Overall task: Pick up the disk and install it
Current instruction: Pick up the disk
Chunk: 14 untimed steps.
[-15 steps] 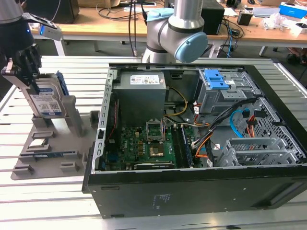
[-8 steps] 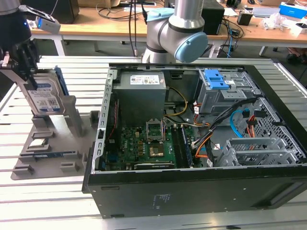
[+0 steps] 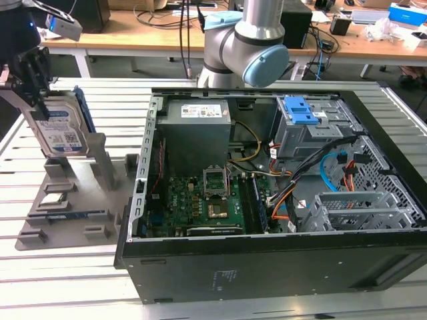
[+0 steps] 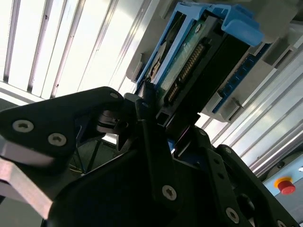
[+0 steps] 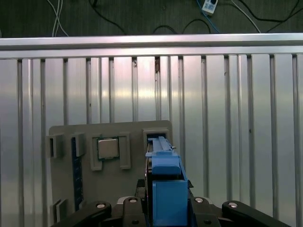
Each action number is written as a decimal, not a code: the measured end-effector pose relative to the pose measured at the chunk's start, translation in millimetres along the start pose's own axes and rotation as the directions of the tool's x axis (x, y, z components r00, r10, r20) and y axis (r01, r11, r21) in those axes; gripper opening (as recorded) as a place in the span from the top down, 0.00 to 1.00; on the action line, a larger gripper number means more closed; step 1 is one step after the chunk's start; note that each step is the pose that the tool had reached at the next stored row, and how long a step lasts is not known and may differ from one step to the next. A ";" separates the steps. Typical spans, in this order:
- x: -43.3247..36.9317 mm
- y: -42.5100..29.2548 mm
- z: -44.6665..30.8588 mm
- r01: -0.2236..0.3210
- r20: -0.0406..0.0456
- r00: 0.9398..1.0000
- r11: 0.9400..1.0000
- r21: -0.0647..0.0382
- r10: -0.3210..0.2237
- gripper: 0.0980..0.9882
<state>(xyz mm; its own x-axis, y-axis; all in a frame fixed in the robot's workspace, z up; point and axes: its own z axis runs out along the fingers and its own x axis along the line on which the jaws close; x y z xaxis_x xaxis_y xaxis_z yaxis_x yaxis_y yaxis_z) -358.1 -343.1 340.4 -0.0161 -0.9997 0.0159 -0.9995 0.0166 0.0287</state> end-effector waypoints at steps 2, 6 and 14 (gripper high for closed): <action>0.0 0.1 -2.5 0.000 0.000 1.000 1.000 0.000 0.000 0.70; 0.1 0.3 -10.6 0.000 0.000 1.000 1.000 0.000 0.000 0.70; 0.2 0.8 -25.5 0.000 0.000 1.000 1.000 0.000 0.000 0.70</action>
<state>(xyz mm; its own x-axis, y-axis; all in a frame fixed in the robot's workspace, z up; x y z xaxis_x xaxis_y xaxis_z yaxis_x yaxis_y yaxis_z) -358.1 -343.0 365.9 -0.0161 -0.9997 0.0159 -0.9994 0.0165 0.0288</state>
